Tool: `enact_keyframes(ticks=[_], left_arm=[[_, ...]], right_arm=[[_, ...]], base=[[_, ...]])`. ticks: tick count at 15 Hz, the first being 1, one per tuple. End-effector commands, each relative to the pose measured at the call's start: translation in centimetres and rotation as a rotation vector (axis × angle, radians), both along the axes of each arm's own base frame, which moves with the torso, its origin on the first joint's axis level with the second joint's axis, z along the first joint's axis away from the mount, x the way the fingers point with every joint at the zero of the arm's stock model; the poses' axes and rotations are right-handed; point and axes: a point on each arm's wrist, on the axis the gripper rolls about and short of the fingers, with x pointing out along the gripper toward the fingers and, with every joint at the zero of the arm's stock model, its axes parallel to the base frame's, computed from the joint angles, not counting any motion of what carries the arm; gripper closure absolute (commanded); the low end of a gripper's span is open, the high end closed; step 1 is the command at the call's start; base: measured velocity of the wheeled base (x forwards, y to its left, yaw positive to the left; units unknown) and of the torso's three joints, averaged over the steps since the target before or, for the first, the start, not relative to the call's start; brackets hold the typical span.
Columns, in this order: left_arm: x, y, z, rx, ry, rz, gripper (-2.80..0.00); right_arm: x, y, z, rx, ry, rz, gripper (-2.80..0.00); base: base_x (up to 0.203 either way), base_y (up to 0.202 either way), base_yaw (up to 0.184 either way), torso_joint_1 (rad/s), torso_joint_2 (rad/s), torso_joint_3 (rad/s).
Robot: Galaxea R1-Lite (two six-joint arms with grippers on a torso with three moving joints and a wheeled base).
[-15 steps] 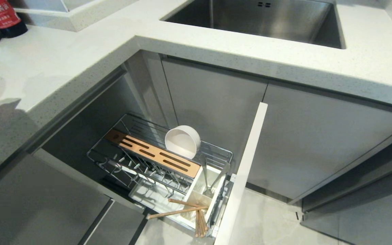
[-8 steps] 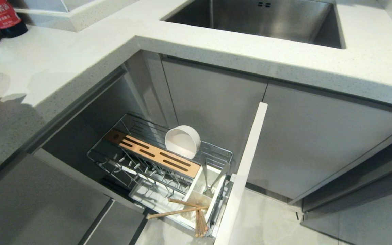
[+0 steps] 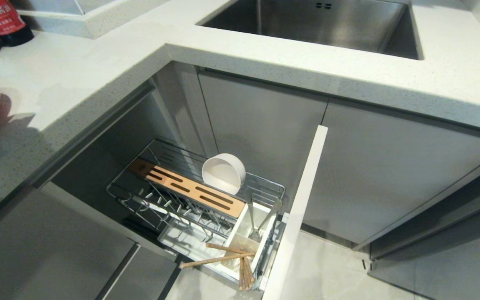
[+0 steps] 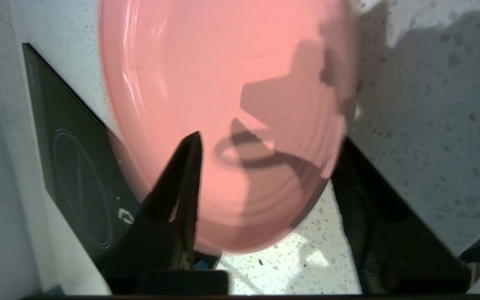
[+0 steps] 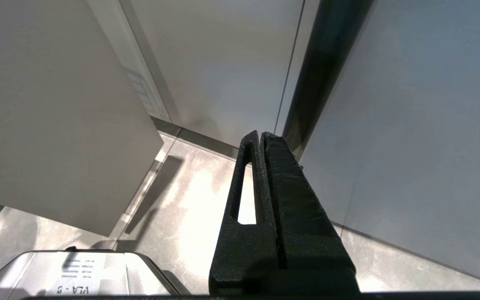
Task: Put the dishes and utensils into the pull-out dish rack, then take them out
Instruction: Take the plate out of the cupboard
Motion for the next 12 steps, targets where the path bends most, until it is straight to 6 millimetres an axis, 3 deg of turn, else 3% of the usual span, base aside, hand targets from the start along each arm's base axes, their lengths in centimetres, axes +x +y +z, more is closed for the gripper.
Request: enact_keyframes(ticks=[1, 5, 7, 11, 12], left_arm=[[-0.4, 0.0, 0.2, -0.011, -0.025, 0.01, -2.8], [-1.2, -0.4, 1.4, -0.213, -0.209, -0.08, -2.8], [-2.3, -0.6, 2.1, -0.403, -0.294, -0.169, -2.8], [-6.2, -0.4, 4.5, -0.795, -0.583, -0.331, -2.8], [-7.0, -0.4, 4.7, -0.881, -0.656, -0.361, 0.0]], right_arm=[[0.0, 0.0, 0.0, 0.0, 0.0, 0.0, 0.0], [0.0, 0.0, 0.0, -0.001, 0.002, 0.0, 0.0], [0.0, 0.0, 0.0, 0.0, 0.0, 0.0, 0.0], [0.0, 0.0, 0.0, -0.001, 0.002, 0.0, 0.0], [0.0, 0.0, 0.0, -0.001, 0.002, 0.0, 0.0]], base=[[0.0, 0.0, 0.0, 0.0, 0.0, 0.0], [0.0, 0.0, 0.0, 0.0, 0.0, 0.0], [0.0, 0.0, 0.0, 0.0, 0.0, 0.0], [0.0, 0.0, 0.0, 0.0, 0.0, 0.0], [0.0, 0.0, 0.0, 0.0, 0.0, 0.0]])
